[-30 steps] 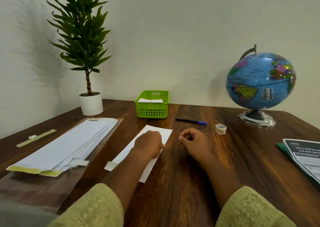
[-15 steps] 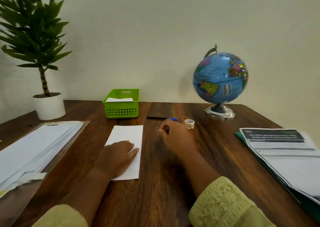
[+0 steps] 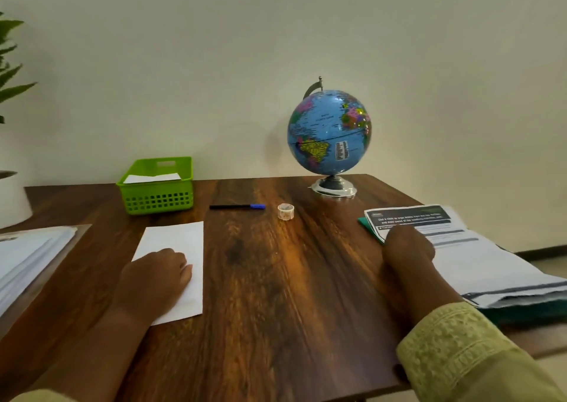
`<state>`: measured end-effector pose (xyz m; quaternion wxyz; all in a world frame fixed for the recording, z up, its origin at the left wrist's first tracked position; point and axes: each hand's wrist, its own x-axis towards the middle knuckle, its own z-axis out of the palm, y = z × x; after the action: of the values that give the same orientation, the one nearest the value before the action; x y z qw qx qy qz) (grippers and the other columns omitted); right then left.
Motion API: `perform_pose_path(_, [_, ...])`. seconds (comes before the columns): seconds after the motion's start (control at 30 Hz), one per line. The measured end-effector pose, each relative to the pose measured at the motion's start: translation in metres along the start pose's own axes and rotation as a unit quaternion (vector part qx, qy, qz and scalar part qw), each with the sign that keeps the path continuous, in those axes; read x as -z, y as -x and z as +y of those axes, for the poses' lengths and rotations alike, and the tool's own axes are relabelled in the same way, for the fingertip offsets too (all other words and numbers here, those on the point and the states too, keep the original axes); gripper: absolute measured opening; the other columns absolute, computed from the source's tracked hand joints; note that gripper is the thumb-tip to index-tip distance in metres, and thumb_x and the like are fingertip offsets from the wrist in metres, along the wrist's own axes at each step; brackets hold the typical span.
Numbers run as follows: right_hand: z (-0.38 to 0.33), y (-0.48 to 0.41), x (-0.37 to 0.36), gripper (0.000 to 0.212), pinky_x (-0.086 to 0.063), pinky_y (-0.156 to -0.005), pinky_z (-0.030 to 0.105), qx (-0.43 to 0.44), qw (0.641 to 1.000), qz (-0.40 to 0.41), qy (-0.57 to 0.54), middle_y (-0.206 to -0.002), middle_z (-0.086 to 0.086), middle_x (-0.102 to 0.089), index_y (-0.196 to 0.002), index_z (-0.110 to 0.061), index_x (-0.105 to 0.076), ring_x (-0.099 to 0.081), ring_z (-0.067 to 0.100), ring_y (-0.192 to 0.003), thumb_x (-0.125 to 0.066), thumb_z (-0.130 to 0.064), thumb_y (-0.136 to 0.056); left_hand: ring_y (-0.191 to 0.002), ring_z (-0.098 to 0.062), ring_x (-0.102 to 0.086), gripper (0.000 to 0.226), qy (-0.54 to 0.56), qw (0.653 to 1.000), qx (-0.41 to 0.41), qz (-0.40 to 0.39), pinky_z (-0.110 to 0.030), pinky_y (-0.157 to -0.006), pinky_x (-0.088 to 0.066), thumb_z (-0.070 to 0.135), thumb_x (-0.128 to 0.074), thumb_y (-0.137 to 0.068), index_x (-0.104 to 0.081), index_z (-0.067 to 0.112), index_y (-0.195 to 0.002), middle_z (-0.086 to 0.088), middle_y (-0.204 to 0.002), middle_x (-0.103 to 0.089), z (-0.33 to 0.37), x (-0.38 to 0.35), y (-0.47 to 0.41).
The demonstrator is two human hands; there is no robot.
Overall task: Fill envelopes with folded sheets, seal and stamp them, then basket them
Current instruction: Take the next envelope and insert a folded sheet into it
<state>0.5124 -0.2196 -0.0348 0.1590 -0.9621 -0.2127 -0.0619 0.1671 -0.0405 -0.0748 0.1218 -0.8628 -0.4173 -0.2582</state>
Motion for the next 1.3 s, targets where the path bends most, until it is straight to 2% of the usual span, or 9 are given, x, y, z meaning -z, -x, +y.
perform_pose_path(0.13, [-0.007, 0.003, -0.007, 0.032, -0.046, -0.088, 0.037, 0.036, 0.999, 0.013, 0.008, -0.121, 0.012, -0.061, -0.119, -0.009, -0.058, -0.057, 0.029, -0.111, -0.04, -0.014, -0.093, -0.058, -0.021, -0.059, 0.019, -0.009, 1.0, -0.007, 0.001, -0.026, -0.049, -0.038, 0.022, -0.059, -0.084, -0.066, 0.012, -0.07, -0.004, -0.065, -0.062, 0.0, 0.0, 0.001])
perform_pose_path(0.4, [-0.012, 0.014, -0.005, 0.031, -0.047, -0.086, 0.036, 0.076, 0.996, 0.04, 0.018, -0.118, 0.013, -0.063, -0.119, -0.006, -0.058, -0.06, 0.03, -0.106, -0.042, -0.016, -0.095, -0.066, -0.024, -0.063, 0.019, -0.015, 1.0, -0.009, -0.016, -0.035, -0.057, -0.051, 0.021, -0.057, -0.085, -0.069, 0.008, -0.079, -0.007, -0.074, -0.067, -0.001, 0.0, 0.001])
perform_pose_path(0.57, [-0.031, 0.032, 0.028, 0.024, -0.052, -0.069, 0.034, 0.095, 0.982, 0.162, -0.005, -0.095, 0.012, -0.069, -0.105, -0.005, -0.066, -0.067, 0.028, -0.084, -0.06, -0.022, -0.089, -0.074, -0.02, -0.062, 0.024, -0.018, 1.0, 0.0, -0.019, -0.033, -0.063, -0.051, 0.027, -0.049, -0.089, -0.069, 0.013, -0.088, -0.003, -0.083, -0.066, 0.0, 0.001, 0.0])
perform_pose_path(0.67, [-0.059, 0.059, 0.049, 0.017, -0.045, -0.06, 0.03, 0.163, 0.965, 0.202, -0.047, -0.089, 0.013, -0.07, -0.099, -0.005, -0.068, -0.068, 0.028, -0.078, -0.061, -0.017, -0.088, -0.074, -0.017, -0.061, 0.024, 0.0, 1.0, 0.017, -0.008, -0.03, -0.061, -0.049, 0.029, -0.049, -0.089, -0.069, 0.016, -0.088, -0.001, -0.083, -0.067, 0.001, 0.003, 0.001])
perform_pose_path(0.8, [-0.108, 0.115, 0.051, 0.017, -0.04, -0.06, 0.03, 0.315, 0.936, 0.143, -0.059, -0.095, 0.009, -0.069, -0.102, -0.01, -0.065, -0.066, 0.024, -0.08, -0.053, -0.016, -0.091, -0.077, -0.013, -0.061, 0.026, 0.004, 0.999, 0.037, -0.015, -0.029, -0.062, -0.05, 0.035, -0.047, -0.089, -0.069, 0.022, -0.092, 0.004, -0.088, -0.067, 0.001, 0.006, 0.0])
perform_pose_path(0.9, [-0.144, 0.16, 0.033, 0.02, -0.046, -0.073, 0.035, 0.396, 0.909, 0.056, -0.113, -0.102, 0.012, -0.067, -0.105, -0.007, -0.064, -0.064, 0.029, -0.09, -0.049, -0.012, -0.092, -0.076, -0.014, -0.061, 0.027, 0.005, 0.998, 0.052, -0.016, -0.031, -0.064, -0.053, 0.036, -0.048, -0.089, -0.07, 0.021, -0.091, 0.003, -0.088, -0.068, -0.001, 0.007, 0.0])
perform_pose_path(1.0, [-0.168, 0.184, 0.009, 0.025, -0.046, -0.087, 0.038, 0.425, 0.896, -0.04, -0.118, -0.114, 0.016, -0.064, -0.114, -0.004, -0.06, -0.06, 0.032, -0.104, -0.045, -0.01, -0.095, -0.078, -0.016, -0.061, 0.028, -0.002, 0.998, 0.061, -0.017, -0.029, -0.062, -0.05, 0.037, -0.046, -0.089, -0.07, 0.022, -0.09, 0.002, -0.089, -0.067, -0.004, 0.008, 0.0])
perform_pose_path(1.1, [-0.179, 0.192, -0.008, 0.03, -0.043, -0.093, 0.036, 0.434, 0.89, -0.118, -0.071, -0.122, 0.015, -0.059, -0.121, -0.005, -0.056, -0.055, 0.03, -0.111, -0.05, -0.014, -0.093, -0.083, -0.017, -0.06, 0.029, -0.005, 0.998, 0.058, -0.021, -0.029, -0.063, -0.047, 0.037, -0.043, -0.09, -0.068, 0.022, -0.091, 0.001, -0.094, -0.066, -0.006, 0.006, 0.001])
perform_pose_path(1.3, [-0.175, 0.149, 0.015, 0.034, -0.046, -0.086, 0.035, 0.522, 0.846, -0.108, -0.024, -0.121, 0.009, -0.061, -0.118, -0.011, -0.058, -0.057, 0.026, -0.108, -0.058, -0.029, -0.088, -0.084, -0.016, -0.061, 0.03, -0.015, 0.999, 0.046, -0.004, -0.024, -0.06, -0.038, 0.038, -0.043, -0.09, -0.068, 0.021, -0.093, 0.0, -0.095, -0.067, -0.008, 0.004, 0.002])
